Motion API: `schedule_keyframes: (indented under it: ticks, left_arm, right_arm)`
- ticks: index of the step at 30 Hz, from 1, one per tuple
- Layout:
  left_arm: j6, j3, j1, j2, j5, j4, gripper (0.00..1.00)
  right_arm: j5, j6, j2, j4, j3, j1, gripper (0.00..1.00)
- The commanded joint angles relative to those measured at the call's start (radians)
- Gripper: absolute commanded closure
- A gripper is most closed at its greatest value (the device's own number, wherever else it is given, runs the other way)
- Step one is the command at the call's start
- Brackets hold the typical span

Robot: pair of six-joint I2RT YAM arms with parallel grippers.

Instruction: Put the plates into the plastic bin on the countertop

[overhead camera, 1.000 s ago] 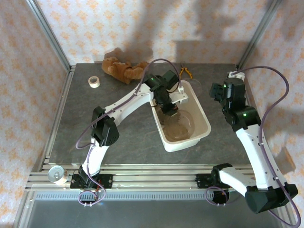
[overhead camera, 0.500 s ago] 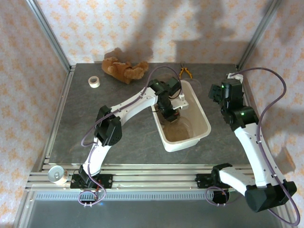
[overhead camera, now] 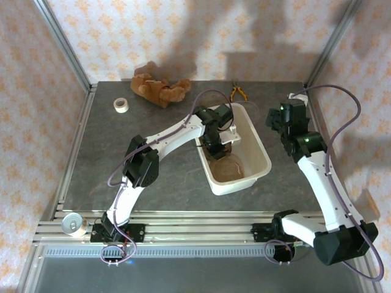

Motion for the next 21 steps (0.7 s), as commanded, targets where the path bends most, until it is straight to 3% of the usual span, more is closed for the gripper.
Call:
schedule_keyframes:
  ticks: [1, 14, 21]
  left_arm:
    - [0.016, -0.011, -0.026, 0.030, -0.001, -0.048, 1.00]
    - [0.024, -0.025, -0.055, 0.049, -0.061, -0.062, 1.00]
    - [0.012, 0.004, -0.055, 0.044, -0.094, -0.053, 0.82]
  right_arm:
    - [0.001, 0.016, 0.014, 0.011, 0.006, -0.009, 0.18]
    - [-0.038, 0.013, 0.053, 0.026, 0.008, -0.035, 0.18]
    - [-0.053, 0.013, 0.059, 0.023, 0.006, -0.044, 0.18]
